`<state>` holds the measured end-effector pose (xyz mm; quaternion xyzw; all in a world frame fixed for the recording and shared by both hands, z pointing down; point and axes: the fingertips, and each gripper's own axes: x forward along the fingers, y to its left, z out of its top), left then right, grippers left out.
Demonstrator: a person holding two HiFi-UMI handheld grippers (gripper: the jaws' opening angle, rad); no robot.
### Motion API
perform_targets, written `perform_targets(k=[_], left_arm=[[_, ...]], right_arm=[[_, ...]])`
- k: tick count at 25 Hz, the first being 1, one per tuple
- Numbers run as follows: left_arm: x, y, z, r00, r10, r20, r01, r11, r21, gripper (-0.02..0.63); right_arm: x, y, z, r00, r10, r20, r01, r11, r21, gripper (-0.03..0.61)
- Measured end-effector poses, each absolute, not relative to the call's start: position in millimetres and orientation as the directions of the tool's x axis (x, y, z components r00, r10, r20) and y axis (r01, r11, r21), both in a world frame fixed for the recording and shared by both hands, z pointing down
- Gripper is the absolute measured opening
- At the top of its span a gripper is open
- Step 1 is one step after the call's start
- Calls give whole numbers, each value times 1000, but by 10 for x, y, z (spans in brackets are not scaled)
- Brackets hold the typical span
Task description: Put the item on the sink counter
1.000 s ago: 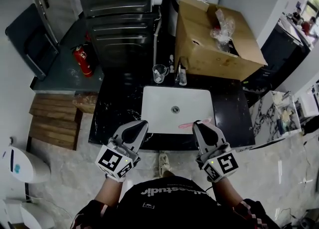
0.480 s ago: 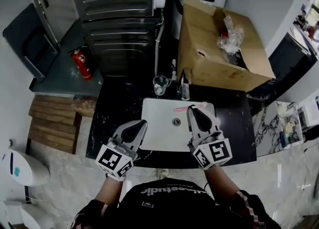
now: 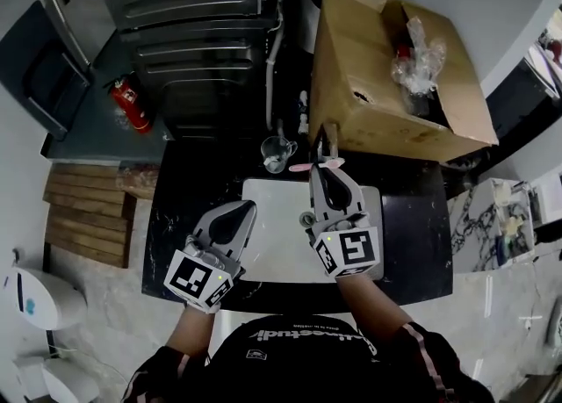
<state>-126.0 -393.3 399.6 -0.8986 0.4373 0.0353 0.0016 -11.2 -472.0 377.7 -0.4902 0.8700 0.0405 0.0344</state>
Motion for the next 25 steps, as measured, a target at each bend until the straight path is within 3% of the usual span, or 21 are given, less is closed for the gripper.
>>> perform_targets(k=[25], left_arm=[[-1462, -4431, 4556, 580, -813, 55, -814, -575, 84, 14]], right_arm=[[-649, -5661, 5158, -506, -850, 146, -854, 518, 52, 54]])
